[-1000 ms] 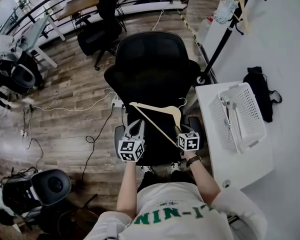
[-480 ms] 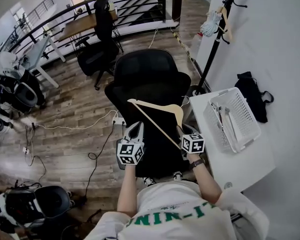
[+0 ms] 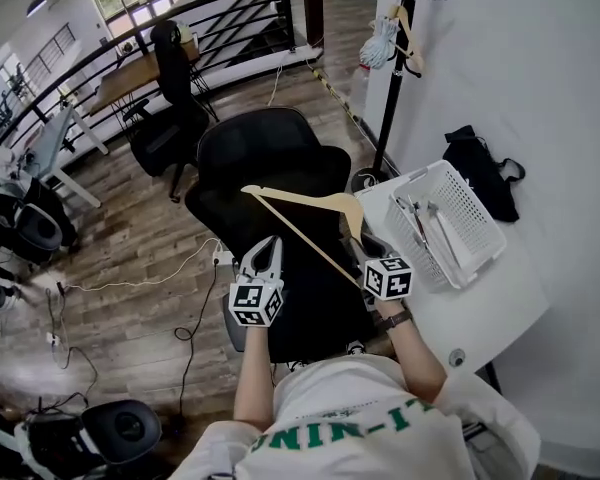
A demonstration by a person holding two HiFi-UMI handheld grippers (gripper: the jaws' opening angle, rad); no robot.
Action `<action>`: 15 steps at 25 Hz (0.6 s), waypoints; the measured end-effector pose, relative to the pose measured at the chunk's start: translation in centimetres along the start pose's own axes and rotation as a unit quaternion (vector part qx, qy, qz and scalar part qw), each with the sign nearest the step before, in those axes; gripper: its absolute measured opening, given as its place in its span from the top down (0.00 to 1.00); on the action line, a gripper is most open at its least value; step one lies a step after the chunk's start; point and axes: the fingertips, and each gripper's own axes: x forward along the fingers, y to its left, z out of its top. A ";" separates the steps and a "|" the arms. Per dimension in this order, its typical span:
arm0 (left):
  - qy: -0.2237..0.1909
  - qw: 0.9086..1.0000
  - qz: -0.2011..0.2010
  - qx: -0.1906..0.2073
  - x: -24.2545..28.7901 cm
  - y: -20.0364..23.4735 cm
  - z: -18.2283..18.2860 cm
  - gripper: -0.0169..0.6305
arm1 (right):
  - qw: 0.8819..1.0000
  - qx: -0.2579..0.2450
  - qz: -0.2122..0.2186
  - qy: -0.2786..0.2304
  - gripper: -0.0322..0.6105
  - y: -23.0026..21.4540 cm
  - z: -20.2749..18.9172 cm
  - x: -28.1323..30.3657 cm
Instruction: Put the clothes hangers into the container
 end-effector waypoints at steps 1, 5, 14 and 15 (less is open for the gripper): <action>-0.001 1.000 -0.007 0.002 0.4 -0.4 0.2 0.95 | 1.000 0.004 -0.003 -0.007 0.79 -0.3 0.5 -0.4; -0.003 0.999 -0.034 0.008 1.9 -2.0 0.7 0.95 | 0.999 0.014 -0.015 -0.033 0.79 -1.6 2.7 -2.1; -0.010 0.995 -0.099 0.019 5.6 -6.4 2.1 0.95 | 0.991 0.029 -0.077 -0.108 0.79 -7.4 9.7 -9.7; -0.011 0.994 -0.106 0.020 6.0 -7.0 2.2 0.95 | 0.989 0.026 -0.088 -0.112 0.79 -8.4 10.2 -10.8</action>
